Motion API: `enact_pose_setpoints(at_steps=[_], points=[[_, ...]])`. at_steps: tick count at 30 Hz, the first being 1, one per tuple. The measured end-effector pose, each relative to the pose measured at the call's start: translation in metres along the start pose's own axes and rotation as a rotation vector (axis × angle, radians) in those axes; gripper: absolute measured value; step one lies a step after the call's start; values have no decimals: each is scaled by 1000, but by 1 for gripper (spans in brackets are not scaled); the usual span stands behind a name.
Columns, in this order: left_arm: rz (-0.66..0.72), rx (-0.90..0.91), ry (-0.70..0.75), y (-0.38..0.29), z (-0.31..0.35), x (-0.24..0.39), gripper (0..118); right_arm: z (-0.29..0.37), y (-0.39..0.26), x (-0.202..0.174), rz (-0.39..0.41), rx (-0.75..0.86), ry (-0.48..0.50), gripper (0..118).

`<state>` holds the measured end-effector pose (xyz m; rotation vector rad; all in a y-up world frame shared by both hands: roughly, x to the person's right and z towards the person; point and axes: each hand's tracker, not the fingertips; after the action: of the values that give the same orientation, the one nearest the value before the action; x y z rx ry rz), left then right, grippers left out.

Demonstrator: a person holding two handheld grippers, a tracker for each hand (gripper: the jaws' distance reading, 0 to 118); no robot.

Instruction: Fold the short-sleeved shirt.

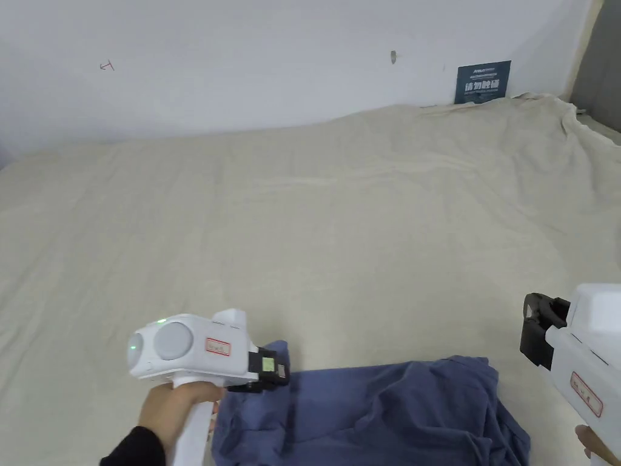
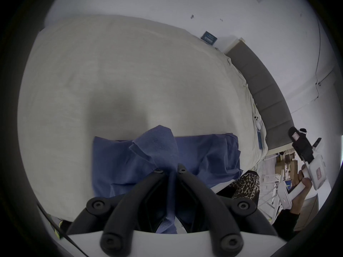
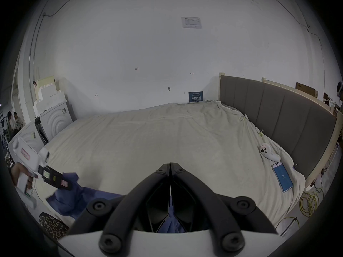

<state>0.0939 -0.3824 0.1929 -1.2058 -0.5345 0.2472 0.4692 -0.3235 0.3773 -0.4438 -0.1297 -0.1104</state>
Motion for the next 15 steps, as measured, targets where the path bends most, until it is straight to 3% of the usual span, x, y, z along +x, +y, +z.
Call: enact_pose_setpoints(at_steps=[10, 12, 14, 15], points=[[19, -95, 94, -7, -95, 29, 5, 6, -6, 21, -7, -3, -36, 0], [7, -101, 121, -9, -100, 32, 18, 7, -7, 22, -7, -7, -42, 0], [3, -85, 131, -11, -96, 34, 59, 7, -9, 23, -7, -10, -46, 0], [-2, -74, 127, -11, -91, 35, 72, 8, -9, 24, -9, -10, -46, 0]])
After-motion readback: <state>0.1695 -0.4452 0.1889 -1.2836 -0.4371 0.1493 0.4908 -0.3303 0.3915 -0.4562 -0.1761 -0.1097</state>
